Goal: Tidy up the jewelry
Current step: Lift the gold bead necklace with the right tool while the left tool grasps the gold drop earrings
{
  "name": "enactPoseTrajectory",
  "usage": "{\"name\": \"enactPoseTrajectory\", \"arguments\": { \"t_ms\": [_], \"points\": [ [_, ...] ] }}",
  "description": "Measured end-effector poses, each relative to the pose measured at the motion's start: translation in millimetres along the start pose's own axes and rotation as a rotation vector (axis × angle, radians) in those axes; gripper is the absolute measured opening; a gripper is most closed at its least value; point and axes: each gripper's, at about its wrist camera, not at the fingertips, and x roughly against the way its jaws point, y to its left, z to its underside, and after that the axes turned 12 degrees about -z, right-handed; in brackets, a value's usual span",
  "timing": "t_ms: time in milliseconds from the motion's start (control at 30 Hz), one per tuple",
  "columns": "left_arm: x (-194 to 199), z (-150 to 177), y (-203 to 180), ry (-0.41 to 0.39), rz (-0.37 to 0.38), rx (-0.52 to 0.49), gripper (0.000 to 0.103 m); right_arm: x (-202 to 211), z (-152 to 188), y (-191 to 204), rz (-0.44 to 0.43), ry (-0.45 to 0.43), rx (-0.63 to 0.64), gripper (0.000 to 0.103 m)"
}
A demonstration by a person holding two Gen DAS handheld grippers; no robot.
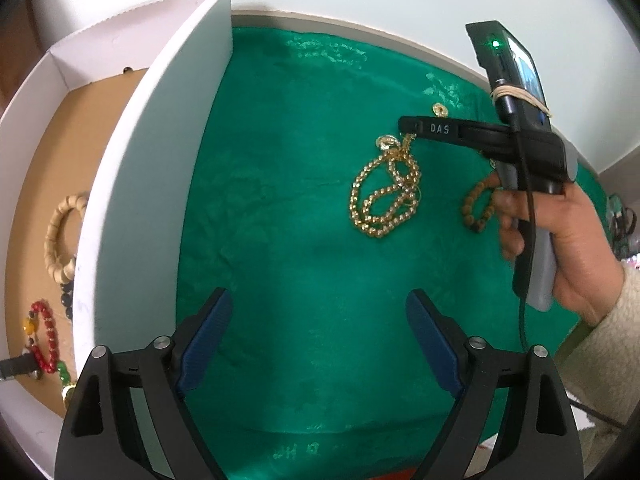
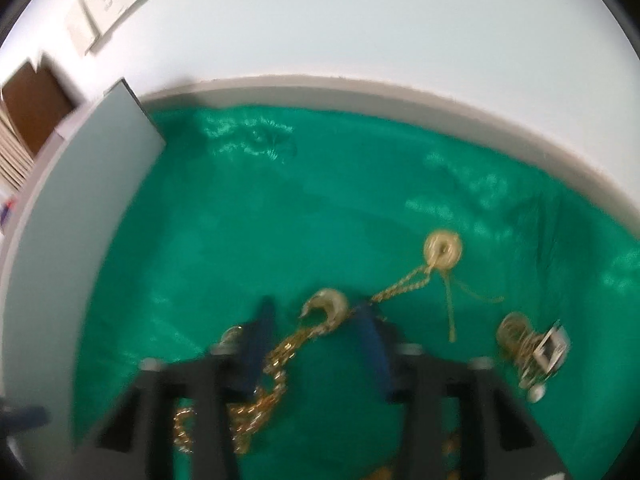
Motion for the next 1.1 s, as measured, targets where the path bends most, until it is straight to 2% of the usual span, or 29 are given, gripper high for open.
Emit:
{"name": "enactPoseTrajectory", "arguments": {
  "t_ms": [33, 67, 167, 233, 467, 767, 1100],
  "points": [
    [0.8, 0.9, 1.1, -0.002, -0.001, 0.001, 0.089, 2.1, -0.2, -1.7, -0.01, -0.005, -0.009, 0.013],
    [1.8, 1.6, 2.3, -0.004, -0.002, 0.003, 0.089, 10.1, -0.7, -3.5, -0.029, -0.027, -0.02, 0.011],
    [2.1, 3.7, 5.8, -0.005, -0.003, 0.015, 0.089, 47.0, -4.4, -3.4, -0.122, -0.118, -0.022, 0.011],
    [0.7, 4.8, 7.9, 0.0, 0.002, 0.021, 0.089, 68.7, -7.1, -0.4, -0.185, -0.147, -0.016, 0.011],
    [4.0, 7.3, 4.0, -0.006, 0.01, 0.021, 0.089, 136.3, -16.6, 27.6, -0.301, -0.234, 0.054, 0.01],
    [7.3, 12.5, -6.1, -0.014, 0.03, 0.006, 0.089, 204.1, -19.2, 36.8, -0.313, -0.322, 0.103, 0.01],
    [14.2, 0.4, -24.7, -0.027, 0.075, -0.024, 0.089, 266.8, 12.1, 33.7, -0.289, -0.362, 0.09, 0.01]
  ]
}}
